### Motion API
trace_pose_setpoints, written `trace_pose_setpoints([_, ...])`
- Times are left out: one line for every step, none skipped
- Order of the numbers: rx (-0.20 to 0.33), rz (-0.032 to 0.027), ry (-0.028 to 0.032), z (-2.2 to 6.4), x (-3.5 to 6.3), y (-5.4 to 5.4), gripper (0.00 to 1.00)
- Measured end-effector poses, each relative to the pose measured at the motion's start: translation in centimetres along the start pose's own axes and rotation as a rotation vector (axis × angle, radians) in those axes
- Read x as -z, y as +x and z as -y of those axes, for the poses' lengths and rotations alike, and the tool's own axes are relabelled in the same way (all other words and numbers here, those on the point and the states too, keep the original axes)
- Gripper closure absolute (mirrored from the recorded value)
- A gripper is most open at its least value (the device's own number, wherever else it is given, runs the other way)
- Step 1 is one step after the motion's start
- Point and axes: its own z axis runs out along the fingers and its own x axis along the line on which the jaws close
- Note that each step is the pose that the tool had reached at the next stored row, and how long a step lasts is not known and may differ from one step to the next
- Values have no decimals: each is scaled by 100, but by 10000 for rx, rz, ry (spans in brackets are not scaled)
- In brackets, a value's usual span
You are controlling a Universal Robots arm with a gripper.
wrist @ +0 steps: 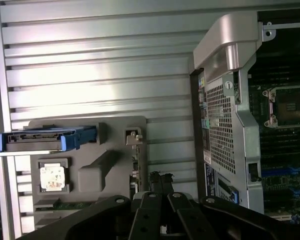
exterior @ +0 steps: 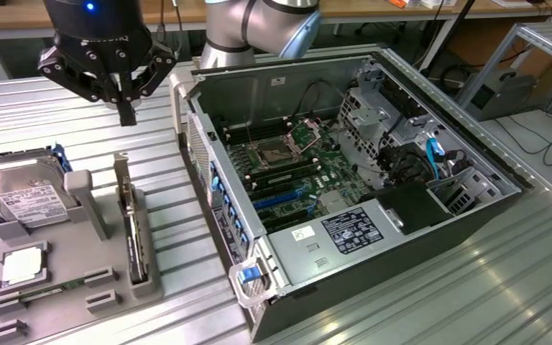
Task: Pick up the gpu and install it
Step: 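Reach for the gpu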
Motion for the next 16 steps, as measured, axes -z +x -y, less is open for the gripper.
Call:
trace_pose_setpoints([-1,0,0,0,0,1,89])
trace_pose_setpoints([-1,0,0,0,0,1,89])
trace_pose_setpoints([-1,0,0,0,0,1,89])
trace_pose_setpoints([-1,0,0,0,0,1,89])
trace_pose_setpoints([-1,0,0,0,0,1,89])
trace_pose_setpoints([-1,0,0,0,0,1,89])
trace_pose_setpoints([-1,1,0,0,0,1,89])
trace_pose_setpoints([-1,0,0,0,0,1,89])
trace_pose_setpoints([-2,1,-1,4,0,2,89])
trace_pose_setpoints([-2,0,0,9,1,3,89])
trace_pose_setpoints([-1,0,0,16,1,3,89])
trace_pose_setpoints([-1,0,0,27,1,4,89])
trace_pose_setpoints([-1,0,0,40,2,5,89])
trace_pose_setpoints([-1,0,0,52,3,6,89])
trace_pose_setpoints([-1,0,0,68,3,7,89])
trace_pose_setpoints([-1,0,0,82,4,8,89])
